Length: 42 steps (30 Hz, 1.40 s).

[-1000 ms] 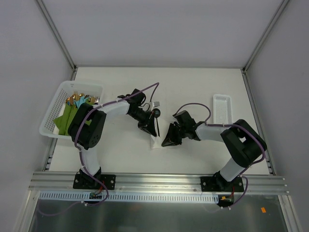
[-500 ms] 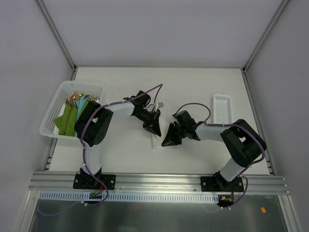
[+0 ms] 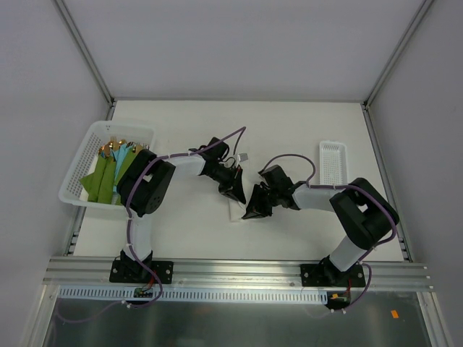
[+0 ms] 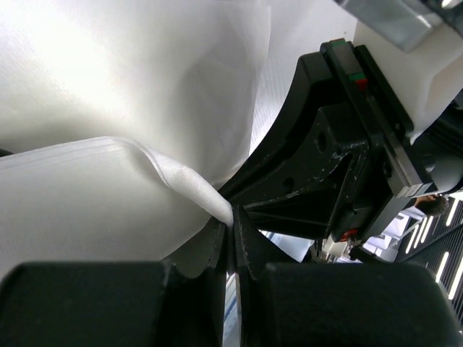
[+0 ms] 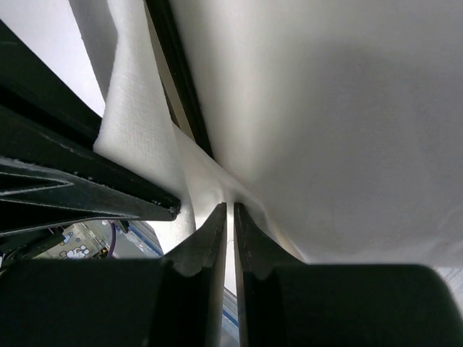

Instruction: Place the utensils on the paper napkin and roll it up

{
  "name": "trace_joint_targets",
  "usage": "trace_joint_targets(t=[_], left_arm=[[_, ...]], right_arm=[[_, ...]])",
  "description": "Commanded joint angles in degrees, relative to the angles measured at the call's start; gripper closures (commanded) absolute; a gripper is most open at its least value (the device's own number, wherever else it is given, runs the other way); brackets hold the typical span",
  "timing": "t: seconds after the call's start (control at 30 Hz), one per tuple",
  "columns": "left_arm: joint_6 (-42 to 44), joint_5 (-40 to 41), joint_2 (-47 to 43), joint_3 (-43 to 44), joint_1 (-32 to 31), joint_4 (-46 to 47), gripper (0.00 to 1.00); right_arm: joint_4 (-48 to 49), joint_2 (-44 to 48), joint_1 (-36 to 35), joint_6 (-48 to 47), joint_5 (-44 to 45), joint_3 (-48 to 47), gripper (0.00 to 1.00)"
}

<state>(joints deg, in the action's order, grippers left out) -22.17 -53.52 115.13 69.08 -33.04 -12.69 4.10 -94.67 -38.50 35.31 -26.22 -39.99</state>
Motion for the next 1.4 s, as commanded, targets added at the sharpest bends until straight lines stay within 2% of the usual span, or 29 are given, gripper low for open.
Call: trace_joint_targets(t=[0.0, 0.57, 0.77, 0.83, 1.03, 1.07, 1.17, 1.37], left_arm=[[-1.9, -0.1, 0.8, 1.0, -0.7, 3.2, 0.96], [-2.7, 5.7, 5.3, 0.2, -1.3, 4.3, 0.94], [-3.0, 7.4, 6.2, -0.4, -1.4, 4.3, 0.77], [-3.1, 7.5, 6.6, -0.4, -1.4, 4.1, 0.67], [-3.3, 8.6, 6.9, -0.4, -1.4, 3.6, 0.46], [-3.3, 8.7, 6.9, -0.4, -1.4, 3.6, 0.38], [-3.6, 8.7, 6.9, -0.4, -1.5, 3.4, 0.3], [-3.6, 9.2, 6.5, -0.3, -1.4, 3.1, 0.27]], right_arm=[[-1.2, -1.5, -0.3, -1.1, 1.5, -1.0, 0.89], [-1.9, 0.8, -0.3, -0.9, 1.9, -0.2, 0.89], [-8.0, 8.3, -0.3, -2.6, 4.7, 0.0, 0.82], [-10.8, 10.8, -0.3, -3.2, 5.8, 0.0, 0.79], [-14.6, 19.3, -0.3, -3.8, 8.5, 0.3, 0.75], [-14.6, 20.0, -0.3, -3.8, 9.3, 0.5, 0.75], [-13.9, 20.3, -0.3, -3.4, 9.9, 0.4, 0.79], [-4.5, 17.0, -0.4, 0.8, 6.4, 2.3, 0.92]])
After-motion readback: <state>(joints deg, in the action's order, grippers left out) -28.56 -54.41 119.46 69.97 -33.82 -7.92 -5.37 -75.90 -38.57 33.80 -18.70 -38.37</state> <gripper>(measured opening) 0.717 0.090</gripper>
